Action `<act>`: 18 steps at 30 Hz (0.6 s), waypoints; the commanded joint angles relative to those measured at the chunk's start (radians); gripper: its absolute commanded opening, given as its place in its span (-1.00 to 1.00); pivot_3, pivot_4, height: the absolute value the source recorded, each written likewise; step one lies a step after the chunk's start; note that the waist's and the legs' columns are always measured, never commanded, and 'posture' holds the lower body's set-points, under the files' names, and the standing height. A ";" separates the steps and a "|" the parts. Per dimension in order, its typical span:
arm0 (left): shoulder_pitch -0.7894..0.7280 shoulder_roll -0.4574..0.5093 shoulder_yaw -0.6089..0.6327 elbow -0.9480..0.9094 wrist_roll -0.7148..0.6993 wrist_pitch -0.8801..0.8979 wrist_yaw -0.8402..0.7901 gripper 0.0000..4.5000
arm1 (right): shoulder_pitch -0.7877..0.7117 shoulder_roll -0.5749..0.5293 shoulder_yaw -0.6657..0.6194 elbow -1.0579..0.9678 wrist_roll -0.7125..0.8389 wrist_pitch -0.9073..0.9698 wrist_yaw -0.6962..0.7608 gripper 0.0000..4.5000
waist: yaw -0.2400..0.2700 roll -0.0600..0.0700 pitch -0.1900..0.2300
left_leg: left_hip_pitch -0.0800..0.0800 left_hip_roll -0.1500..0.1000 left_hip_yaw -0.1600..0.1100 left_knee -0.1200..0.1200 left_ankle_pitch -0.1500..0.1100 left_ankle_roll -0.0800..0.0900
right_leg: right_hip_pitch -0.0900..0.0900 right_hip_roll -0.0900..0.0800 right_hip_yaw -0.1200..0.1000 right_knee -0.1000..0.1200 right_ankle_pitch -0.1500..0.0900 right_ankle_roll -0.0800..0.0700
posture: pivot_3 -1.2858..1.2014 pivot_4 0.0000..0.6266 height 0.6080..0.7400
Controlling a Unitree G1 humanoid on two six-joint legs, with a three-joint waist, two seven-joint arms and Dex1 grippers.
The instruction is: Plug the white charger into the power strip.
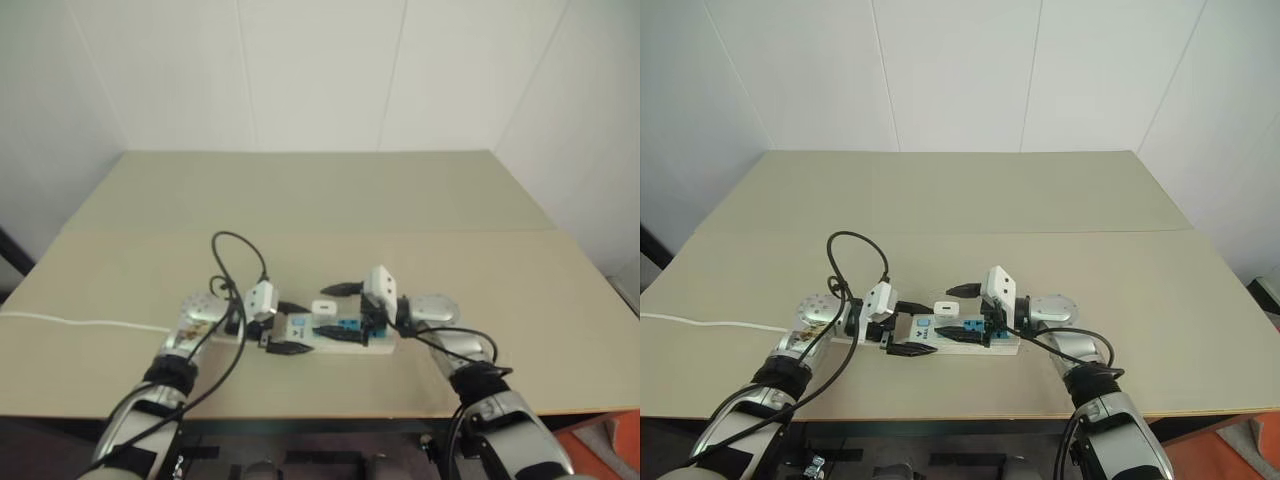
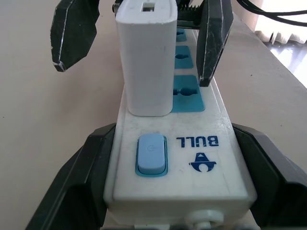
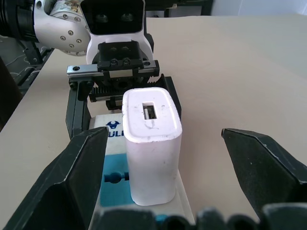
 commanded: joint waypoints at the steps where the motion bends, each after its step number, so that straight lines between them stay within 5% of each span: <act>1: 0.003 -0.006 -0.011 0.020 0.024 0.019 0.010 0.87 | 0.013 -0.031 -0.003 -0.002 -0.006 0.059 0.031 1.00 | 0.001 0.000 0.000 | 0.000 0.000 0.000 0.000 0.000 0.000 | 0.000 0.000 0.000 0.000 0.000 0.000 | 0.03 -0.52 1.00; 2: 0.003 -0.007 -0.005 0.011 0.017 0.027 0.007 1.00 | 0.011 -0.037 -0.012 -0.016 0.000 0.066 0.033 1.00 | 0.002 0.000 0.000 | -0.002 0.000 0.000 0.000 0.000 0.000 | -0.001 0.000 0.000 0.000 0.000 0.000 | 0.03 -0.52 1.00; 11: 0.043 0.045 0.058 -0.217 -0.093 0.110 -0.034 1.00 | 0.032 -0.143 -0.109 -0.181 0.044 0.084 0.026 1.00 | 0.001 0.000 0.011 | -0.010 0.000 0.000 0.000 0.000 0.000 | -0.009 0.000 0.000 0.000 0.002 -0.004 | 0.03 -0.52 1.00; 18: 0.115 0.212 0.137 -0.492 -0.226 0.309 -0.079 1.00 | 0.122 -0.368 -0.276 -0.390 0.160 0.190 0.083 1.00 | 0.001 0.000 0.021 | -0.023 0.000 0.000 0.003 0.000 0.000 | -0.022 0.000 0.000 0.002 0.003 -0.004 | 0.03 -0.52 1.00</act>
